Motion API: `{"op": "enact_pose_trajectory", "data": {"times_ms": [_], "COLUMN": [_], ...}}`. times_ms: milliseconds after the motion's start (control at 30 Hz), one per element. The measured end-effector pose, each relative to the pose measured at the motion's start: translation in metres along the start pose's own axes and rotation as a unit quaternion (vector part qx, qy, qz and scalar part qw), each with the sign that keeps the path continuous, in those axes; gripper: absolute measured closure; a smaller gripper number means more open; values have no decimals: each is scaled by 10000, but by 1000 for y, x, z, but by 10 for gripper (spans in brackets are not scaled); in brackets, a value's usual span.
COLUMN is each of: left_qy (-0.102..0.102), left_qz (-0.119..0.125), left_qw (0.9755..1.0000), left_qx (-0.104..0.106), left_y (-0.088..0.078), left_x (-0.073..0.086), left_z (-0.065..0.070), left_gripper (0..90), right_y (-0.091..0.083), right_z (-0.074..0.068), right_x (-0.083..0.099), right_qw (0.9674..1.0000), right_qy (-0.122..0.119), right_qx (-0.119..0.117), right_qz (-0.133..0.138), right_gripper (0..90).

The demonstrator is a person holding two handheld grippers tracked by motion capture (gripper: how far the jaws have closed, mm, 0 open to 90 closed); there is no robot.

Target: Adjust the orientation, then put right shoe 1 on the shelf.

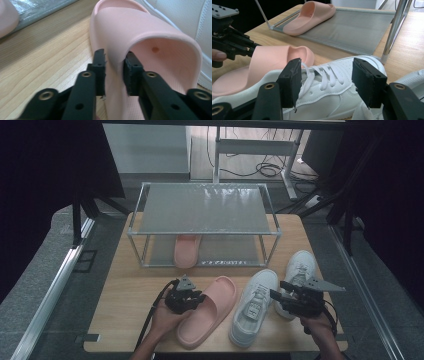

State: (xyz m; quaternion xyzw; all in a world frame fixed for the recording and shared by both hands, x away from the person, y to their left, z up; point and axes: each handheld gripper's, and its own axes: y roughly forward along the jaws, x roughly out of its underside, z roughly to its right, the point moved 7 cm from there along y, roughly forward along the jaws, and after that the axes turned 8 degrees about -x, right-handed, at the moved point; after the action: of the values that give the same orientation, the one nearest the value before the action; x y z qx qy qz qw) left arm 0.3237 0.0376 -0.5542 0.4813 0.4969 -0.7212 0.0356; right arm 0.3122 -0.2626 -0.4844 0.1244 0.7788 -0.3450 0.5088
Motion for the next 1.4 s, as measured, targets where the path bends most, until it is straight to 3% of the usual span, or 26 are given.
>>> {"op": "enact_pose_trajectory", "data": {"times_ms": [133, 267, 1133, 1400], "left_qy": [-1, 16, -175, -335], "left_qz": [-19, -55, 124, 240], "left_qw": [9999, 9996, 9991, 9981], "left_qx": [-149, -266, -369, -455], "left_y": [1, 2, -12, -11], "left_x": [-2, -5, -15, -30], "left_z": [-1, 2, -5, -11], "left_gripper": [839, 850, 849, 848], "right_y": [0, 1, 2, 5], "right_z": [1, 0, 0, -1], "right_x": [0, 1, -1, -2], "right_qw": [10000, 10000, 10000, 10000], "right_qy": [3, 2, 0, -34], "right_qx": [3, -3, -29, -72], "right_qz": [-6, -9, 1, -6], "right_gripper": [413, 413, 413, 413]}}
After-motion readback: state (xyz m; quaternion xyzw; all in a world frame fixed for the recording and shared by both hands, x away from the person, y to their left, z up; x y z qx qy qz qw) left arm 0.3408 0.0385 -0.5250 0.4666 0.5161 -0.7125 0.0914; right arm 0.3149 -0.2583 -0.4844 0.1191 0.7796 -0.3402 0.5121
